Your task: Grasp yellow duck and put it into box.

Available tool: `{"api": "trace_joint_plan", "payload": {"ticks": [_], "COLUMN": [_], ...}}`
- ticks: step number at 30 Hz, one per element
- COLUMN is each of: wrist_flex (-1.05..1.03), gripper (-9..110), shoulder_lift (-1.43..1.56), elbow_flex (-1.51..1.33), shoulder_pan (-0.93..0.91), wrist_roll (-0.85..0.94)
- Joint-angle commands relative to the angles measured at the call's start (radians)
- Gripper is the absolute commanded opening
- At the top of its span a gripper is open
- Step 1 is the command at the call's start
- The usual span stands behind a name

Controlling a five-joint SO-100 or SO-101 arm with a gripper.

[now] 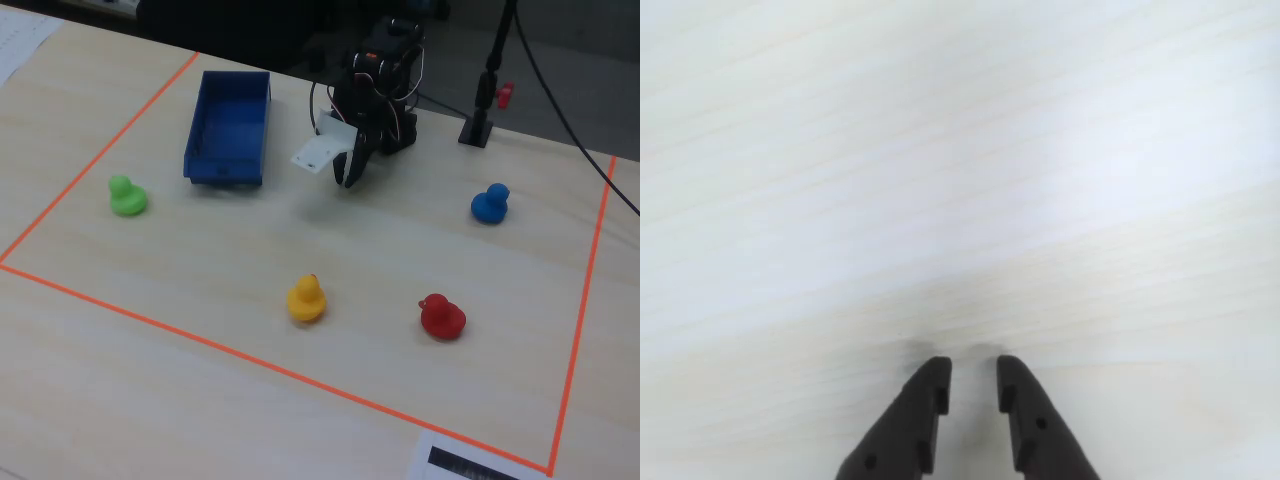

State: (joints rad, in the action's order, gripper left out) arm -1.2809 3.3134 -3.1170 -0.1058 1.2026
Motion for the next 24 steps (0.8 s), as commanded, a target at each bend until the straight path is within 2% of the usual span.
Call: {"api": "trace_joint_plan", "payload": {"ticks": [1, 13, 19, 24], "wrist_flex": [-0.021, -0.023, -0.023, 0.127], "gripper": [3, 4, 0, 5], "shoulder_lift": [-0.003, -0.003, -0.003, -0.017], "elbow_flex": [0.006, 0.006, 0.006, 0.014], "shoulder_pan": [-0.003, -0.006, -0.003, -0.029], "wrist_roll": [-0.009, -0.002, 0.008, 0.051]}}
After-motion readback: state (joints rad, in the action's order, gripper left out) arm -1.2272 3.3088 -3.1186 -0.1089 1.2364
